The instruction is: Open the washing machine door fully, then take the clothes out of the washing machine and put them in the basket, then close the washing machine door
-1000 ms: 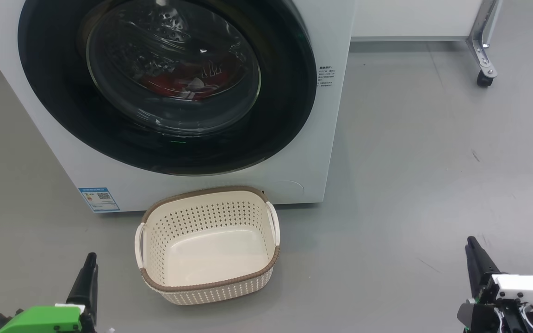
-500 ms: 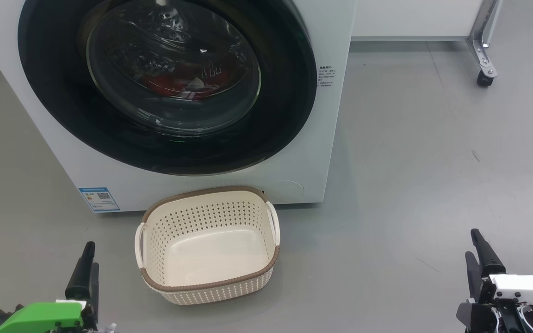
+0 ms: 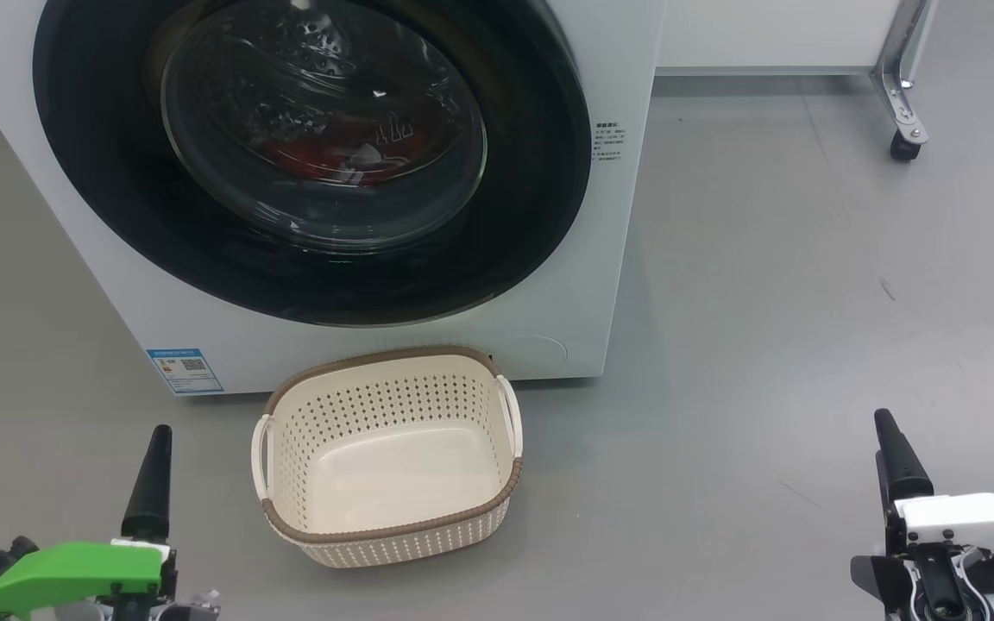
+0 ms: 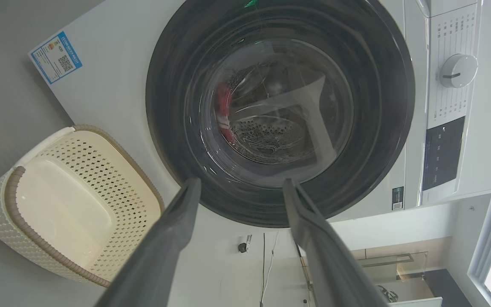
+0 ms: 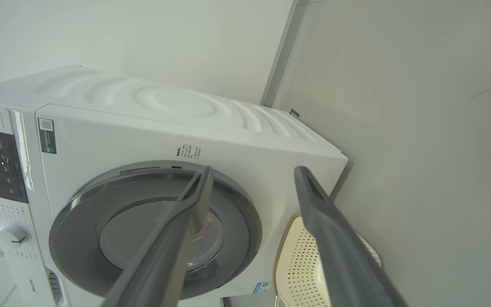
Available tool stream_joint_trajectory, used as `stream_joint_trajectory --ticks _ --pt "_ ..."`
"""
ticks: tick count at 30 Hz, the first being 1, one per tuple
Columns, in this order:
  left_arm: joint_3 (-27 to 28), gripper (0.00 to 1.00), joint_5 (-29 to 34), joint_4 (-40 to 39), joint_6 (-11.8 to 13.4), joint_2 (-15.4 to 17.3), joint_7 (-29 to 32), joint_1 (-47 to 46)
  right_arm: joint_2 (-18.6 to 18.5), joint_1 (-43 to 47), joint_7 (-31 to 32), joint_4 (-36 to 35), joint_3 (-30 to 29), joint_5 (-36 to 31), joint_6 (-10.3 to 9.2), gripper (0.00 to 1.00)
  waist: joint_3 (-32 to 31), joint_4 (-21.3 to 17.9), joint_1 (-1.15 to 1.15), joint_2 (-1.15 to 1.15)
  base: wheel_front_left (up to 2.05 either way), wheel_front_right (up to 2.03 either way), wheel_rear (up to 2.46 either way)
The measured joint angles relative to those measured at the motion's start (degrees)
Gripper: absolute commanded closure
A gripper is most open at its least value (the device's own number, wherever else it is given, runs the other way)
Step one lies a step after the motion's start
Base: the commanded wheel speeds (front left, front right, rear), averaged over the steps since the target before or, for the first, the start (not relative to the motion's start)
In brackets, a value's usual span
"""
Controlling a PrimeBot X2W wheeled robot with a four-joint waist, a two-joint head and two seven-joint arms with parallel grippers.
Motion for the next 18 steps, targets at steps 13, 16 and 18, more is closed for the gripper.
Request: stream_joint_trajectory --ticks 13,16,18 --pt "-3.3 0.0 13.2 -1.1 0.0 2.5 -3.0 -0.1 -2.1 -1.0 -2.8 -0.2 3.8 -11.2 -0.01 0.0 0.0 0.1 0.0 0.0 0.0 0.0 0.0" --pt "-4.1 0.0 16.1 -1.3 0.3 2.9 -3.5 -0.4 -2.5 -1.5 -3.3 -0.2 5.1 -14.1 -0.12 0.0 0.0 0.1 0.0 0.0 0.0 0.0 0.0" --pt "-4.7 0.0 18.0 -1.5 0.6 3.3 -4.0 -0.6 -3.0 -1.7 -3.8 -0.3 5.9 -16.4 -0.54 0.0 0.0 0.1 0.0 0.0 0.0 0.0 0.0"
